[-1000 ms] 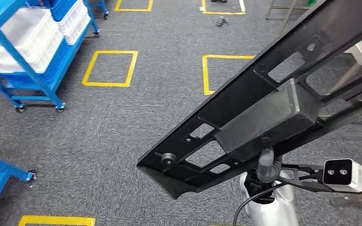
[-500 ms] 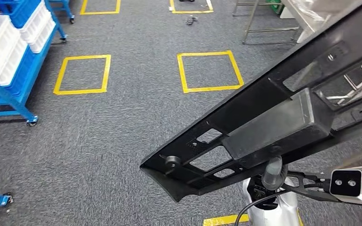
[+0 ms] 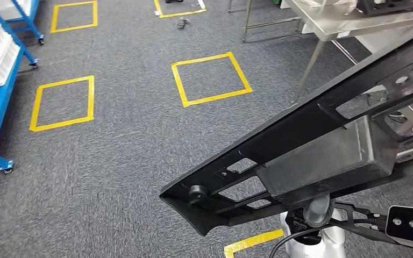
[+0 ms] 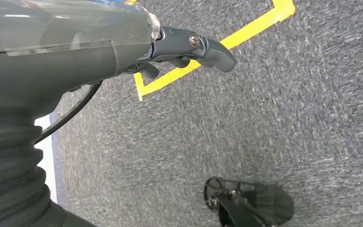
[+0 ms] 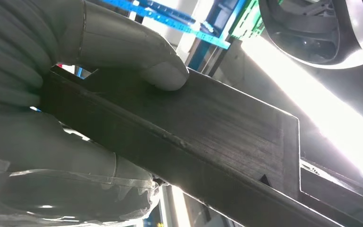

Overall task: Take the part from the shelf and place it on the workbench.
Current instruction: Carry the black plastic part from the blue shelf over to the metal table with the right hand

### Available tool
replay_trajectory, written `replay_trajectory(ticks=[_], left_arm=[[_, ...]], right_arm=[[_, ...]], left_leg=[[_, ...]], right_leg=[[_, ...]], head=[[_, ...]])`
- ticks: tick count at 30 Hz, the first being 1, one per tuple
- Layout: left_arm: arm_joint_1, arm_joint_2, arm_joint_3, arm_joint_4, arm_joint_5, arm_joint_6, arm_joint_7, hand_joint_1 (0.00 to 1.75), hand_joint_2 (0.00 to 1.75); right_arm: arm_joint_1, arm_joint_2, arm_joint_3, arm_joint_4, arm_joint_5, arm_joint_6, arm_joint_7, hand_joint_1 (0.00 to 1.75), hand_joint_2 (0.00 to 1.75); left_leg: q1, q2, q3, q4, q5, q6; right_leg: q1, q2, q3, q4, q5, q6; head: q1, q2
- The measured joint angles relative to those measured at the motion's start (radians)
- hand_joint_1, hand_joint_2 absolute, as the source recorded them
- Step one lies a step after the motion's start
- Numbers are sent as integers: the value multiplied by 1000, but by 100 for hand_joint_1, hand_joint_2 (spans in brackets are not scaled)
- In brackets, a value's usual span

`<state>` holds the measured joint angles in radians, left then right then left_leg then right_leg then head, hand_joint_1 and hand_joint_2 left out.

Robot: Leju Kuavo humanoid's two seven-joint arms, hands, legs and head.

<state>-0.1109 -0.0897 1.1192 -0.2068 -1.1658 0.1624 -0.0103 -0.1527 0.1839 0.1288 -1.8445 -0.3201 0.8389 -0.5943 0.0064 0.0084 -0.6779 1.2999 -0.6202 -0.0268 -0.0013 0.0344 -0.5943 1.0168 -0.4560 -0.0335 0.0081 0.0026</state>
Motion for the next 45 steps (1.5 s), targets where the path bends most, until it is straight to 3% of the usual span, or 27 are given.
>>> replay_trajectory(ticks=[1,2,4,6,8,9,11,13,14,15,16,17,19,21,23,25,27,29,30,31,33,35,37,39,41,43,45], left_arm=[[0,2,0,0,-1,0,0,0,175],[-1,4,0,0,-1,-1,0,0,175],[-3,7,0,0,-1,-3,0,0,175],[-4,7,0,0,-1,-7,1,0,175],[-6,7,0,0,1,-11,1,0,175],[-8,7,0,0,3,-12,1,0,175],[-8,7,0,0,6,-14,-1,0,175],[-6,8,0,0,9,-15,-2,0,175],[-5,8,0,0,11,-15,-2,0,175],[-4,8,0,0,12,-15,-2,0,175],[-4,8,0,0,13,-15,-2,0,175],[-4,8,0,0,14,-15,-1,0,175],[-4,6,0,0,14,-15,0,0,175],[-4,5,0,0,14,-16,3,0,175],[-5,4,1,0,14,-16,7,0,175],[-8,2,1,0,14,-16,9,0,175],[-7,1,1,0,15,-17,10,0,175],[-3,1,2,0,16,-19,11,0,175],[0,0,2,0,17,-20,12,0,175],[2,0,2,0,19,-20,12,0,175],[3,0,3,0,23,-21,12,0,175],[3,0,4,0,26,-22,11,0,175],[2,0,5,0,26,-26,10,0,175],[1,-1,5,0,26,-32,6,0,175],[0,-2,5,0,23,-36,-1,0,175],[1,0,5,0,18,-37,-8,0,175],[3,1,5,0,15,-38,-11,0,175]], right_arm=[[0,0,0,-3,5,1,-3,175,175],[-1,1,0,-8,12,2,-7,175,175],[-4,5,2,-18,23,3,-14,175,175],[-11,9,9,-26,36,4,-20,175,175],[-16,10,17,-32,50,3,-25,175,175],[-19,10,21,-35,57,2,-28,175,175],[-32,10,32,-39,70,0,-34,175,175],[-45,10,45,-39,80,-1,-38,175,175],[-47,9,50,-39,85,-1,-39,175,175],[-49,9,55,-39,90,-2,-40,175,175],[-51,9,59,-39,93,-3,-41,175,175],[-54,9,63,-39,96,-4,-41,175,175],[-63,9,71,-42,103,-5,-42,175,175],[-74,9,81,-45,113,-7,-43,175,175],[-82,9,90,-47,128,-12,-42,175,175],[-87,9,97,-49,140,-18,-39,175,175],[-97,8,108,-51,146,-19,-38,175,175],[-103,8,117,-51,150,-19,-38,175,175],[-103,8,119,-51,152,-19,-37,175,175],[-103,7,121,-50,154,-19,-37,175,175],[-105,6,125,-50,157,-19,-36,175,175],[-109,4,130,-49,161,-22,-36,175,175],[-114,2,133,-47,166,-29,-34,175,175],[-116,-2,134,-45,169,-39,-33,175,175],[-122,-8,134,-45,170,-49,-33,175,175],[-127,-12,134,-45,171,-55,-33,175,175],[-127,-17,134,-45,173,-60,-30,175,175]], left_leg=[[2,-1,5,-19,25,-2],[5,-6,27,-74,64,-3],[13,-41,83,-204,122,-3],[15,-66,106,-260,132,3],[12,-54,107,-265,135,15],[12,-45,109,-269,139,22],[13,-24,110,-279,146,35],[11,-3,110,-280,146,40],[10,9,110,-280,145,41],[9,21,110,-280,144,41],[9,32,111,-280,143,41],[9,42,113,-280,142,41],[7,60,119,-280,137,36],[4,76,123,-280,133,27],[3,94,128,-284,131,17],[4,84,131,-275,118,7],[7,37,97,-196,71,1],[7,6,32,-63,15,-1],[7,2,7,-19,6,-3],[7,1,-2,-9,18,-3],[10,-9,32,-100,88,-3],[15,-48,81,-217,136,-1],[15,-72,97,-258,139,6],[14,-55,98,-263,143,18],[15,-35,100,-270,148,31],[14,-12,100,-274,150,40],[11,12,100,-274,148,43]], right_leg=[[-1,13,0,3,-1,2],[-3,26,0,8,-3,4],[-5,49,-4,20,-9,13],[-6,68,-13,28,-10,25],[-9,82,-19,26,-6,38],[-9,72,-22,29,-9,44],[-8,24,-47,86,-47,52],[-8,-18,-104,211,-111,58],[-9,-24,-132,269,-132,61],[-11,-27,-146,298,-136,62],[-11,-30,-140,288,-120,62],[-11,-36,-113,237,-88,60],[-4,-72,-35,92,-29,51],[7,-95,1,15,-12,40],[11,-79,-1,9,-13,31],[4,-59,7,-3,-6,21],[-3,-41,14,-14,1,12],[-3,-19,14,-14,1,7],[-2,-6,15,-12,0,7],[-2,7,15,-10,-1,7],[-5,33,15,-2,-5,12],[-5,56,9,12,-12,21],[-6,75,-2,20,-13,33],[-9,87,-7,19,-11,44],[-7,45,-23,50,-32,54],[-5,-14,-72,153,-88,61],[-7,-28,-131,269,-132,64]], head=[[0,0],[0,0],[0,0],[-1,0],[-2,0],[-1,0],[3,0],[7,0],[7,0],[7,0],[7,0],[7,0],[7,0],[7,0],[6,0],[6,0],[3,0],[0,0],[0,0],[0,0],[0,0],[-1,0],[-2,0],[-3,0],[2,0],[7,0],[8,0]])
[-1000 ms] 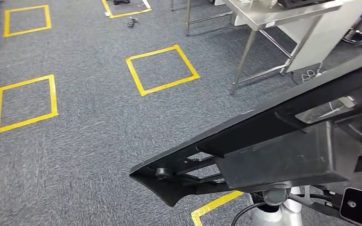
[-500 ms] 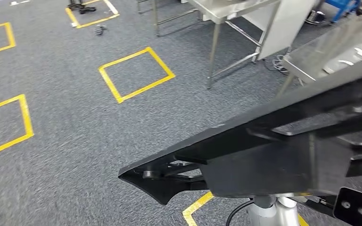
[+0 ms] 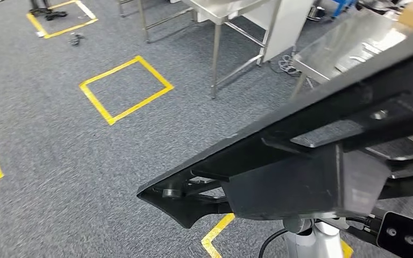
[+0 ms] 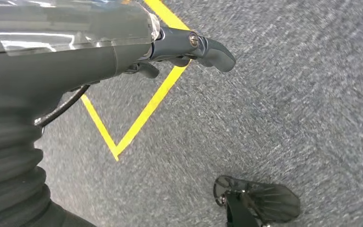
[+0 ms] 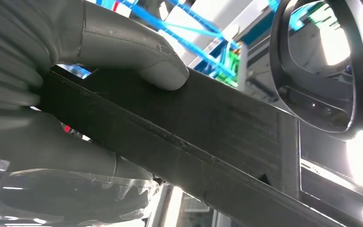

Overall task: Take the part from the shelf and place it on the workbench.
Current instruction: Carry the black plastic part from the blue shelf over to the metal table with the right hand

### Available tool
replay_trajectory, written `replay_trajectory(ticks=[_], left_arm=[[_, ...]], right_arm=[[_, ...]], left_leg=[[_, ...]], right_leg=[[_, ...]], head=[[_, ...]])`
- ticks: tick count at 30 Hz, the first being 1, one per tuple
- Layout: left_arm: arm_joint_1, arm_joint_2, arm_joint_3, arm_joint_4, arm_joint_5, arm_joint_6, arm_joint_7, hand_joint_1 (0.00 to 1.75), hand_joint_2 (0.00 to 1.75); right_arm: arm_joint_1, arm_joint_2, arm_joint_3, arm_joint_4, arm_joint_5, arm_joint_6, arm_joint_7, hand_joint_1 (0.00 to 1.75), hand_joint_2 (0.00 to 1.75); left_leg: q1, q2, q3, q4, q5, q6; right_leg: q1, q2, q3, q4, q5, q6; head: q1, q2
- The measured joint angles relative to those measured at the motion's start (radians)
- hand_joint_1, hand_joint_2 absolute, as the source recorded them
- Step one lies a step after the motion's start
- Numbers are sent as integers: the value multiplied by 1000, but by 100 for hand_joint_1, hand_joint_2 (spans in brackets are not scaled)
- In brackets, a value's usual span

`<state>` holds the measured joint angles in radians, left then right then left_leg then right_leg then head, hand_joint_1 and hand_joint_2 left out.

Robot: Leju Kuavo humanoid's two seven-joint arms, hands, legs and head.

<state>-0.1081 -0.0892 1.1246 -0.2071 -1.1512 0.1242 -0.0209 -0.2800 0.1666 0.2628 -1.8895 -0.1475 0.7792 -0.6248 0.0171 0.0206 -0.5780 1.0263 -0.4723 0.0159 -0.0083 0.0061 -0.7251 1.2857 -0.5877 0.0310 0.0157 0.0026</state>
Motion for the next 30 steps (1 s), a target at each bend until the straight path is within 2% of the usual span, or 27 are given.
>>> replay_trajectory(ticks=[1,2,3,5,6,7,9,10,12,13,15,16,17,18,19,20,21,22,23,24,25,27,29,30], left_arm=[[0,0,0,0,-1,-1,0,0,175],[0,0,0,0,-1,-2,-1,0,175],[-1,0,0,0,-2,-4,-1,0,175],[-3,-1,0,0,-2,-7,-1,0,175],[-3,-2,0,0,-2,-8,0,0,175],[-3,-3,0,0,-2,-9,0,0,175],[-5,-3,0,0,-2,-10,1,0,175],[-6,-2,0,0,-2,-11,1,0,175],[-7,-1,0,0,-2,-11,1,0,175],[-6,0,0,0,-2,-11,1,0,175],[-1,0,0,0,-2,-10,1,0,175],[1,1,0,0,-2,-10,1,0,175],[1,1,0,0,-1,-10,2,0,175],[1,2,0,0,-1,-9,2,0,175],[0,3,0,0,0,-8,2,0,175],[0,4,0,0,0,-8,2,0,175],[0,4,0,0,-1,-7,2,0,175],[-1,4,0,0,-1,-7,2,0,175],[-2,4,0,0,-1,-7,2,0,175],[-3,4,0,0,-1,-7,2,0,175],[-4,4,0,0,-2,-7,2,0,175],[-6,3,0,0,-3,-7,2,0,175],[-7,4,0,0,-6,-7,4,0,175],[-7,4,0,0,-8,-6,6,0,175]], right_arm=[[1,-3,0,0,2,-3,2,175,175],[1,-5,0,-2,3,-6,3,175,175],[1,-7,0,-5,5,-8,5,175,175],[0,-8,0,-12,7,-11,5,175,175],[-1,-8,0,-15,7,-11,5,175,175],[-2,-9,0,-16,7,-11,5,175,175],[-2,-10,0,-17,7,-11,5,175,175],[-2,-11,0,-18,7,-11,5,175,175],[-3,-12,0,-20,7,-11,5,175,175],[-4,-12,0,-20,7,-11,5,175,175],[-3,-12,0,-19,8,-11,5,175,175],[-2,-12,0,-18,8,-11,5,175,175],[-1,-13,0,-17,8,-11,5,175,175],[-1,-13,0,-16,8,-11,4,175,175],[-1,-13,0,-15,8,-12,2,175,175],[-2,-13,0,-13,8,-13,0,175,175],[-2,-14,0,-12,10,-14,-3,175,175],[-2,-14,0,-10,12,-16,-6,175,175],[-2,-15,0,-9,15,-19,-8,175,175],[-1,-16,0,-8,19,-22,-10,175,175],[0,-17,0,-8,22,-25,-12,175,175],[-1,-18,0,-8,27,-28,-15,175,175],[-1,-19,0,-8,31,-29,-16,175,175],[0,-20,0,-8,32,-29,-17,175,175]], left_leg=[[-1,12,1,0,-1,1],[-3,24,2,0,-3,1],[-4,34,5,0,-4,0],[-8,52,11,0,-9,-3],[-9,60,13,-1,-11,-6],[-10,70,16,-2,-13,-10],[-11,88,21,-6,-16,-20],[-11,82,23,-1,-22,-24],[-10,38,3,58,-63,-32],[-8,11,-23,116,-94,-35],[-6,-9,-85,245,-146,-40],[-5,-11,-104,276,-146,-42],[-4,-12,-104,268,-126,-44],[-2,-15,-87,220,-89,-45],[1,-29,-60,150,-48,-47],[4,-53,-34,86,-21,-48],[7,-73,-16,42,-7,-46],[8,-88,-8,21,-5,-43],[6,-91,-7,19,-9,-37],[5,-81,-7,18,-8,-29],[5,-71,-6,14,-5,-22],[7,-48,-1,5,0,-8],[5,-25,1,1,-1,0],[4,-13,1,1,-2,1]], right_leg=[[0,-1,-11,19,2,-1],[1,-3,-1,0,23,-4],[3,-11,29,-58,57,-9],[16,-59,102,-198,109,-28],[23,-77,124,-242,119,-37],[29,-88,131,-261,119,-43],[29,-66,131,-268,124,-48],[25,-54,135,-274,128,-51],[14,-31,143,-286,136,-58],[13,-21,144,-288,137,-60],[11,6,144,-286,137,-63],[11,20,144,-284,136,-62],[9,35,145,-282,135,-60],[7,49,145,-278,132,-57],[5,62,145,-271,128,-53],[4,74,141,-262,124,-47],[3,85,135,-255,121,-41],[3,94,129,-249,119,-35],[2,104,123,-248,120,-29],[0,113,120,-249,122,-23],[-1,112,118,-248,121,-18],[1,71,95,-202,93,-8],[1,17,35,-85,36,0],[-1,6,1,-23,14,2]], head=[[0,0],[0,0],[0,0],[-1,0],[0,0],[0,0],[1,0],[1,0],[-2,0],[-3,0],[-5,0],[-5,0],[-5,0],[-5,0],[-5,0],[-6,0],[-6,0],[-7,0],[-8,0],[-8,0],[-8,0],[-4,0],[1,0],[1,0]])
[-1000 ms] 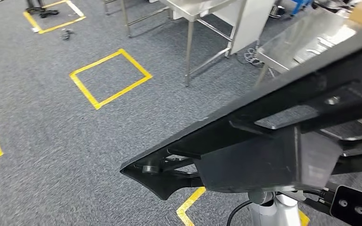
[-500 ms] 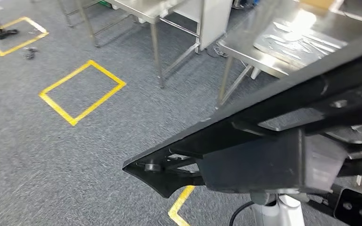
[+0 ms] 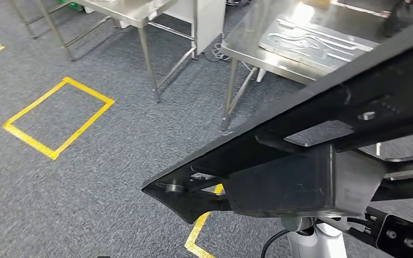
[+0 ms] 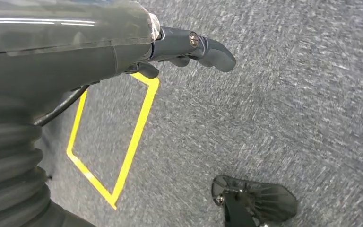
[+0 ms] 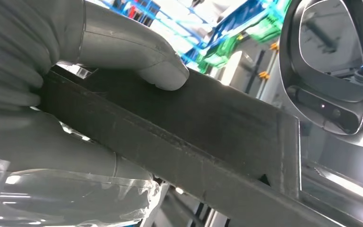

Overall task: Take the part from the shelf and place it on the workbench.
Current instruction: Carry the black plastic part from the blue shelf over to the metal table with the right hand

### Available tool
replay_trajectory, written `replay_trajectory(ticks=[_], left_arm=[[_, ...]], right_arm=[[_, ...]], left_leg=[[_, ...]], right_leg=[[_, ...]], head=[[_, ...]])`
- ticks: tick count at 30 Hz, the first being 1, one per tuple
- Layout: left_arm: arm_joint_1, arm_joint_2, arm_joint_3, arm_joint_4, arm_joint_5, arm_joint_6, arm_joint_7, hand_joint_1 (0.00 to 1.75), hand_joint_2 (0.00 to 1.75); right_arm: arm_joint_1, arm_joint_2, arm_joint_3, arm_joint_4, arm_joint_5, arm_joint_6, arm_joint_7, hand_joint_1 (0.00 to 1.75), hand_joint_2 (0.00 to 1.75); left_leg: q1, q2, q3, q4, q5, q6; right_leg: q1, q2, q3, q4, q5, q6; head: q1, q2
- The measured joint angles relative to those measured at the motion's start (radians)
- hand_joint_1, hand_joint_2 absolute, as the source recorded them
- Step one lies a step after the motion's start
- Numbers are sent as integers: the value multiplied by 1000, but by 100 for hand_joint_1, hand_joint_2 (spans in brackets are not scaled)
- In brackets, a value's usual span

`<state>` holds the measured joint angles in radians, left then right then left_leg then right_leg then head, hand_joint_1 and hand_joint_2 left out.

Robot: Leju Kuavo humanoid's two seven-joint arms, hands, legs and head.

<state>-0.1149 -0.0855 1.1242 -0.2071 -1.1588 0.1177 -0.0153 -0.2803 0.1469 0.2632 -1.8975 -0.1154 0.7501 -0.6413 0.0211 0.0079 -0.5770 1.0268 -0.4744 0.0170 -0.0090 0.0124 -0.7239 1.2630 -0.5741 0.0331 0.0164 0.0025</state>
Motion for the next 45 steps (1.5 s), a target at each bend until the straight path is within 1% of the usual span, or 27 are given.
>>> replay_trajectory(ticks=[2,4,5,6,8,10,12,14,15,16,17,19,21,23,25,27,30,31,32,33,34,36,38,40,41,43,45], left_arm=[[-1,0,0,0,-4,2,4,0,175],[-4,0,0,0,-7,5,7,0,175],[-6,-2,0,0,-8,6,7,0,175],[-8,-3,0,0,-9,8,8,0,175],[-10,-5,0,0,-11,11,8,0,175],[-13,-4,0,0,-13,11,8,0,175],[-15,-4,0,0,-14,12,8,0,175],[-14,-4,0,0,-15,11,8,0,175],[-12,-4,0,0,-15,11,8,0,175],[-10,-3,0,0,-15,11,8,0,175],[-9,-3,0,0,-16,11,8,0,175],[-10,0,0,0,-16,12,7,0,175],[-12,2,0,0,-17,12,7,0,175],[-14,3,-1,0,-17,12,6,0,175],[-17,2,-1,0,-17,12,6,0,175],[-18,2,0,0,-16,12,5,0,175],[-16,3,0,0,-15,13,5,0,175],[-14,3,0,0,-14,13,5,0,175],[-13,3,0,0,-14,13,5,0,175],[-12,2,0,0,-14,13,5,0,175],[-12,2,0,0,-13,12,5,0,175],[-12,1,0,0,-13,12,5,0,175],[-12,1,0,0,-12,12,4,0,175],[-13,1,0,0,-12,12,3,0,175],[-14,2,0,0,-12,12,3,0,175],[-14,2,0,0,-12,12,1,0,175],[-10,2,0,0,-12,12,0,0,175]], right_arm=[[2,-2,0,0,3,0,-1,175,175],[1,-3,0,0,5,0,-3,175,175],[0,-3,0,0,6,0,-4,175,175],[-1,-3,0,0,6,0,-5,175,175],[-4,-4,0,0,7,-1,-6,175,175],[-4,-4,0,0,8,-1,-5,175,175],[-7,-4,0,-1,8,-3,-4,175,175],[-10,-5,0,0,6,-6,-3,175,175],[-10,-5,0,0,6,-7,-2,175,175],[-10,-5,0,1,5,-7,-2,175,175],[-9,-5,0,2,5,-7,-1,175,175],[-9,-5,0,2,2,-8,0,175,175],[-10,-5,0,2,0,-10,0,175,175],[-10,-6,0,3,-1,-11,0,175,175],[-10,-7,0,3,-2,-12,0,175,175],[-12,-8,0,2,-3,-13,0,175,175],[-14,-9,0,4,-5,-13,-3,175,175],[-13,-10,0,5,-5,-13,-5,175,175],[-13,-11,0,7,-5,-13,-6,175,175],[-13,-12,0,7,-5,-13,-8,175,175],[-13,-13,0,8,-5,-13,-9,175,175],[-15,-14,0,8,-5,-13,-11,175,175],[-16,-14,0,8,-5,-12,-12,175,175],[-16,-16,0,8,-6,-12,-13,175,175],[-16,-16,0,8,-6,-11,-13,175,175],[-19,-16,0,9,-6,-10,-14,175,175],[-20,-16,0,10,-6,-6,-15,175,175]], left_leg=[[-2,24,2,0,-4,0],[-3,44,10,0,-9,-2],[-4,53,15,0,-13,-4],[-5,60,19,0,-16,-8],[-7,77,25,-3,-21,-17],[-8,91,34,-8,-25,-28],[-8,63,28,22,-50,-36],[-7,16,-24,131,-107,-40],[-7,6,-59,198,-132,-42],[-7,2,-87,245,-142,-44],[-6,1,-100,259,-132,-45],[-3,-7,-72,174,-61,-47],[2,-40,-24,58,-10,-45],[1,-57,-8,18,-5,-37],[-1,-42,-6,13,0,-24],[3,-24,-2,3,6,-11],[3,6,1,-3,7,-1],[2,17,1,-3,6,-1],[2,29,2,-3,4,-1],[2,40,4,-3,2,-2],[2,50,7,-3,-1,-4],[-1,66,16,-3,-8,-12],[-5,82,23,-4,-14,-23],[-8,100,31,-9,-18,-33],[-7,95,33,-6,-23,-39],[-3,56,14,42,-57,-46],[-1,14,-47,166,-118,-48]], right_leg=[[-2,-8,-26,41,6,1],[0,-23,26,-64,73,-8],[7,-47,64,-136,101,-17],[14,-68,94,-194,120,-25],[26,-87,112,-237,124,-37],[23,-62,116,-247,128,-43],[13,-41,128,-265,136,-51],[9,-20,134,-271,138,-58],[9,-7,134,-269,138,-61],[9,7,134,-267,136,-61],[9,21,133,-263,135,-60],[6,48,133,-252,129,-55],[4,70,128,-236,119,-46],[4,86,120,-227,116,-35],[2,96,116,-228,118,-24],[4,70,103,-203,100,-13],[0,5,18,-34,18,1],[-3,-2,-12,21,1,5],[-5,-6,-27,44,2,7],[-6,-10,-21,28,23,7],[-6,-18,5,-26,58,6],[2,-63,77,-167,118,-4],[12,-90,109,-235,133,-15],[14,-68,108,-240,133,-25],[11,-56,110,-245,135,-31],[5,-34,115,-254,141,-43],[5,-12,116,-255,141,-52]], head=[[0,0],[0,0],[0,0],[0,0],[0,0],[-1,0],[-3,0],[-6,0],[-8,0],[-8,0],[-8,0],[-9,0],[-9,0],[-10,0],[-10,0],[-6,0],[2,0],[2,0],[2,0],[2,0],[2,0],[2,0],[2,0],[1,0],[1,0],[-2,0],[-4,0]])
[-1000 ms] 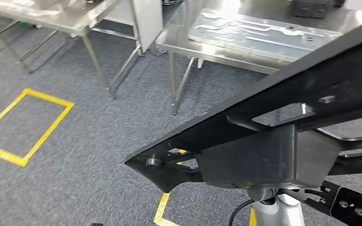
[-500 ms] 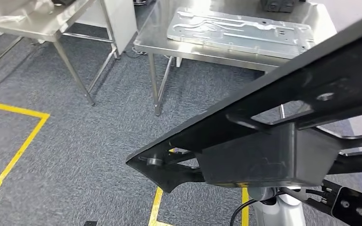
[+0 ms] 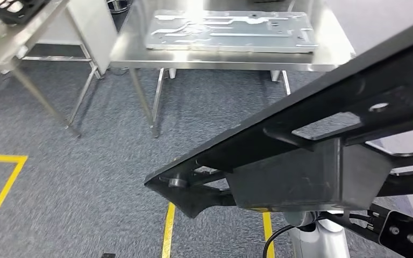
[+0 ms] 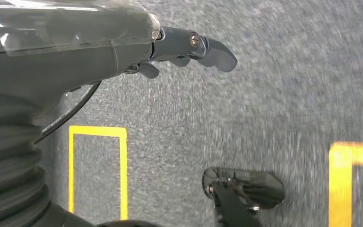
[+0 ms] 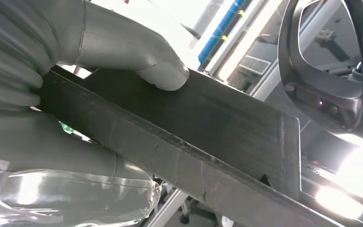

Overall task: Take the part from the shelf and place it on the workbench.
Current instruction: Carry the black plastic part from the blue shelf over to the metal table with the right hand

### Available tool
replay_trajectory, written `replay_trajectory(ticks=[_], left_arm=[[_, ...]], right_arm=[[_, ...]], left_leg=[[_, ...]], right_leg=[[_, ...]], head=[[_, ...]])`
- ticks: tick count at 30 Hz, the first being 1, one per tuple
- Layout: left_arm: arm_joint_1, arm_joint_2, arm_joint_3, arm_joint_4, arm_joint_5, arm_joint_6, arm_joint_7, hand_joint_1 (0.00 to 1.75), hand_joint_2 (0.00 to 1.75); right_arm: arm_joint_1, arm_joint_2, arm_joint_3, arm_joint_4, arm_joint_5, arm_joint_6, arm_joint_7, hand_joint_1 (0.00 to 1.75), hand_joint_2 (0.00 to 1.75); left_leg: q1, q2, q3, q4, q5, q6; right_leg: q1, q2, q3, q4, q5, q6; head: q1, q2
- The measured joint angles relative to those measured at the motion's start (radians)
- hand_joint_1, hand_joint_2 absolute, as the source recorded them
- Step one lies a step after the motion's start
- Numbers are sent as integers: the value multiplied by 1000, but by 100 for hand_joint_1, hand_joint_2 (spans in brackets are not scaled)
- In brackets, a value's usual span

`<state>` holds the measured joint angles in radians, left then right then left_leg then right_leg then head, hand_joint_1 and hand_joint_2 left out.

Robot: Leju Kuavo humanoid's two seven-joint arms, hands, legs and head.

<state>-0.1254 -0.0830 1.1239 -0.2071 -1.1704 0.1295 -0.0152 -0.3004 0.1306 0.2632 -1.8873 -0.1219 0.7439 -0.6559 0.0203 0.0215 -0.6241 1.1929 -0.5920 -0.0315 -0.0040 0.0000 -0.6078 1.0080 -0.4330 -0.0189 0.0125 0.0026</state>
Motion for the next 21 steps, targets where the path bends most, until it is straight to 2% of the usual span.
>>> replay_trajectory(ticks=[1,2,3,4,5,6,7,8,9,10,11,13,15,16,17,18,19,21], left_arm=[[3,0,0,0,0,0,0,0,175],[6,0,0,0,0,0,0,0,175],[8,0,0,0,0,0,0,0,175],[8,0,0,0,1,0,0,0,175],[7,0,0,0,1,0,-1,0,175],[6,1,0,0,2,0,-1,0,175],[5,1,1,0,3,0,-2,0,175],[3,1,1,0,4,-1,-3,0,175],[1,1,2,0,5,0,-4,0,175],[-1,1,2,0,6,0,-4,0,175],[-2,-1,2,0,6,0,-5,0,175],[-2,-3,2,0,6,3,-6,0,175],[1,-4,3,0,6,8,-5,0,175],[3,-4,3,0,5,10,-4,0,175],[4,-4,4,0,5,13,-2,0,175],[4,-4,4,0,5,14,1,0,175],[4,-5,4,0,5,16,4,0,175],[3,-7,4,0,5,17,10,0,175]], right_arm=[[1,0,0,1,0,3,0,175,175],[2,0,0,3,0,5,0,175,175],[3,0,0,4,0,7,0,175,175],[3,0,0,5,0,8,-1,175,175],[3,0,0,6,0,8,-1,175,175],[3,0,0,7,-1,6,-2,175,175],[3,1,0,7,-3,5,-3,175,175],[3,1,0,8,-6,2,-3,175,175],[4,2,-1,9,-9,-3,-3,175,175],[5,2,-3,9,-13,-8,0,175,175],[7,3,-6,9,-16,-15,5,175,175],[8,4,-16,11,-25,-27,19,175,175],[10,4,-25,16,-35,-35,33,175,175],[12,5,-29,20,-41,-38,40,175,175],[14,5,-32,24,-45,-40,46,175,175],[16,6,-35,28,-49,-43,52,175,175],[17,7,-38,31,-52,-45,56,175,175],[18,9,-44,36,-57,-47,62,175,175]], left_leg=[[0,-8,-34,63,-21,-1],[0,-11,-57,101,-24,-1],[0,-12,-63,102,-6,-1],[0,-15,-52,65,28,0],[1,-24,-28,1,69,2],[2,-42,-4,-62,98,5],[3,-59,15,-110,116,9],[2,-73,26,-139,122,13],[0,-80,28,-146,118,17],[0,-76,31,-149,120,23],[0,-70,34,-154,123,30],[5,-59,39,-165,130,44],[5,-49,41,-169,132,49],[5,-43,41,-169,132,50],[4,-38,41,-169,130,49],[5,-33,42,-169,129,49],[5,-30,44,-169,127,47],[4,-26,50,-169,123,41]], right_leg=[[1,13,0,1,0,-3],[2,28,0,2,-1,-3],[2,44,0,5,-2,-3],[2,59,0,8,-3,-2],[1,72,0,13,-6,1],[2,83,-2,20,-9,5],[1,92,-4,26,-12,9],[1,99,-8,30,-15,15],[0,104,-11,31,-15,21],[-2,110,-12,30,-14,28],[-4,108,-12,31,-15,34],[-2,72,-29,70,-42,45],[-5,25,-84,181,-101,55],[-8,14,-116,243,-126,59],[-11,9,-138,283,-135,62],[-13,6,-143,289,-126,64],[-15,4,-126,255,-98,64],[-15,0,-55,117,-33,59]], head=[[0,0],[-1,0],[-1,0],[-1,0],[-1,0],[-1,0],[-2,0],[-2,0],[-2,0],[-2,0],[-3,0],[2,0],[7,0],[7,0],[7,0],[7,0],[7,0],[7,0]])
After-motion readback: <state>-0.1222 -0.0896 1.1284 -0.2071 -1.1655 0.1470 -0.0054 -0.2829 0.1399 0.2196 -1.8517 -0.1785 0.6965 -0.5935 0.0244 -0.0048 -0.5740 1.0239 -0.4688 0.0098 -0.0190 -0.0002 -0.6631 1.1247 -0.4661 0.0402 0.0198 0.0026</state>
